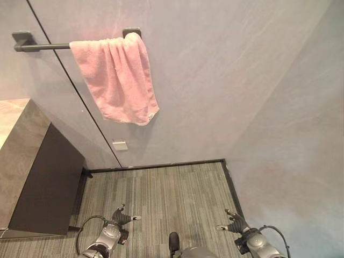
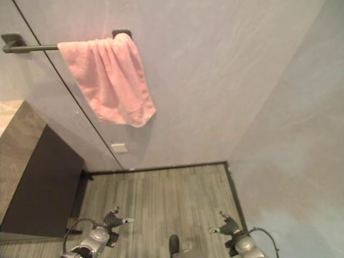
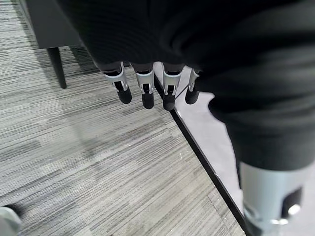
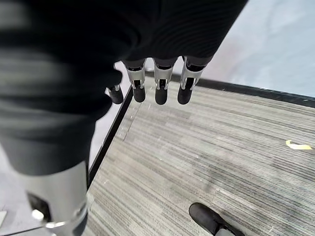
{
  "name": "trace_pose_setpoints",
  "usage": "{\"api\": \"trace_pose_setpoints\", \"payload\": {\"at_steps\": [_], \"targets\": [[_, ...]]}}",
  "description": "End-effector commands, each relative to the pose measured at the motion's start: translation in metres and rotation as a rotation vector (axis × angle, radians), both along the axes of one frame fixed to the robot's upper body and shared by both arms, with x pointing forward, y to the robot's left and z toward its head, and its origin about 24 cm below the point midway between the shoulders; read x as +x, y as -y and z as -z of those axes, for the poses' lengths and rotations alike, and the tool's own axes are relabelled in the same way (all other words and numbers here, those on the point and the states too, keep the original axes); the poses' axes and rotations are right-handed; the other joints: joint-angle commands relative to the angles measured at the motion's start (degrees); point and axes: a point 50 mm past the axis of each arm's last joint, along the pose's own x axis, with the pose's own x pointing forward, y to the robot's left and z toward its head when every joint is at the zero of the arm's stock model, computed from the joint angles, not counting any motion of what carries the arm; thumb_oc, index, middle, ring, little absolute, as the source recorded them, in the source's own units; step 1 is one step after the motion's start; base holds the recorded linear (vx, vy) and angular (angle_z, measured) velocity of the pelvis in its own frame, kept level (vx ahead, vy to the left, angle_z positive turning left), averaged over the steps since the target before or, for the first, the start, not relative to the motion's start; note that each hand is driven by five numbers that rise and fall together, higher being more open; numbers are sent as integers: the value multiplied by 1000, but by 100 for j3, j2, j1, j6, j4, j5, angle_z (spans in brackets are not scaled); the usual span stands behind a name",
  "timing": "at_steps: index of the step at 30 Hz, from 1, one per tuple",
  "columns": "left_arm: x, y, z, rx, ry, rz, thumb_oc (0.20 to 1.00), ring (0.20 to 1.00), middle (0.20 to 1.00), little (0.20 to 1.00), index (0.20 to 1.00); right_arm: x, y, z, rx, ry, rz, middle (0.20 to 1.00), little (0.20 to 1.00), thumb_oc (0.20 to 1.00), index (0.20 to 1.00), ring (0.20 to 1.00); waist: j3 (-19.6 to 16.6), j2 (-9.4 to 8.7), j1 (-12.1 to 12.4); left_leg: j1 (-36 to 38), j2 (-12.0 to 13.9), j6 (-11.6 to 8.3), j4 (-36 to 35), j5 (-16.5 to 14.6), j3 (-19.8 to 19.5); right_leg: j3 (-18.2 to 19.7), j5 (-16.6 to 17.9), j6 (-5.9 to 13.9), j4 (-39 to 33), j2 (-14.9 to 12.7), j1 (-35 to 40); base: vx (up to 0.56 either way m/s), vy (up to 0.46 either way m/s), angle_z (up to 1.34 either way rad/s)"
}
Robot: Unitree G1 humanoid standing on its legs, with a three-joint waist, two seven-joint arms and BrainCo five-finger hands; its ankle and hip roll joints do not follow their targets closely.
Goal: Put brush and paste in cup on sink, flatten towel.
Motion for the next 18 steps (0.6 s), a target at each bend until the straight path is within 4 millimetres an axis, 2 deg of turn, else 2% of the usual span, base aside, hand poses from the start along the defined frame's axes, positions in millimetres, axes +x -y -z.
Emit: {"api": "trace_pose_setpoints", "payload": {"at_steps": [1, 3, 4, 5, 6, 7, 8, 10, 14, 16, 18], "targets": [[6, -19, -9, 59, 54, -21, 1000, 1000, 1000, 1000, 1000, -4, 1, -1, -33, 22, -42, 1000, 1000, 1000, 1000, 1000, 30, 23, -14, -80, -234, 499, -1505, 670, 341, 411, -281, 865, 580, -334, -248, 213, 90, 7], [7, -21, -10, 68, 58, -23, 1000, 1000, 1000, 1000, 1000, -8, 1, 2, -50, 7, -51, 1000, 1000, 1000, 1000, 1000, 57, 86, 68, -312, 21, 380, -1979, 1213, 350, 485, -369, 867, 557, -307, -92, 227, 119, -3], [6, -21, -10, 71, 57, -28, 1000, 1000, 1000, 1000, 1000, -8, 0, 2, -55, 6, -61, 1000, 1000, 1000, 1000, 1000, 61, 102, 89, -397, 154, 333, -2133, 1352, 394, 517, -400, 882, 550, -315, -23, 158, 90, -10], [6, -21, -10, 71, 57, -28, 1000, 1000, 1000, 1000, 1000, -8, 0, 2, -55, 6, -61, 1000, 1000, 1000, 1000, 1000, 67, 96, 92, -375, 148, 331, -2154, 1361, 400, 521, -405, 883, 550, -320, -13, 254, 160, -36], [3, -25, -9, 74, 52, -48, 1000, 1000, 1000, 1000, 1000, -9, 0, 3, -64, 0, -73, 1000, 1000, 1000, 1000, 1000, 67, 136, 135, -426, 402, 255, -2400, 1588, 355, 661, -522, 911, 600, -326, 147, 293, 188, -52], [0, -26, -7, 76, 45, -59, 1000, 1000, 1000, 1000, 1000, -10, -1, 3, -60, -1, -69, 1000, 1000, 1000, 1000, 1000, 41, 168, 146, -406, 472, 228, -2382, 1679, 294, 734, -580, 923, 628, -322, 234, 538, 412, -83], [-8, -27, -4, 72, 18, -55, 1000, 1000, 1000, 1000, 1000, -15, 0, 6, -63, -26, -68, 1000, 1000, 1000, 1000, 1000, -82, 205, 141, -290, 343, 316, -2131, 1470, 256, 919, -736, 980, 779, -415, 406, 423, 360, -83], [-9, -28, -3, 75, 14, -56, 1000, 1000, 1000, 1000, 1000, -18, 0, 8, -63, -37, -63, 1000, 1000, 1000, 1000, 1000, -105, 178, 144, -289, 293, 353, -2032, 1406, 269, 951, -757, 994, 807, -476, 450, 232, 228, -71], [-11, -28, -3, 81, 8, -28, 1000, 1000, 1000, 1000, 1000, -24, -2, 11, -36, -52, -13, 1000, 1000, 1000, 1000, 1000, -210, 108, 124, -276, 19, 569, -1592, 1014, 444, 1106, -748, 1178, 1081, -813, 491, 180, 253, -11], [-8, -30, -5, 80, 21, -29, 1000, 1000, 1000, 1000, 1000, -20, -5, 10, -19, -39, -1, 1000, 1000, 1000, 1000, 1000, -207, 92, 141, -224, -76, 665, -1590, 912, 504, 1180, -583, 1243, 1326, -871, 343, 110, 252, -1], [-8, -30, -6, 80, 27, -21, 1000, 1000, 1000, 1000, 1000, -17, -9, 10, -2, -33, 11, 1000, 1000, 1000, 1000, 1000, -176, 101, 170, -100, -182, 767, -1652, 834, 539, 1182, -204, 1309, 1732, -964, 129, 87, 222, -8]]}}
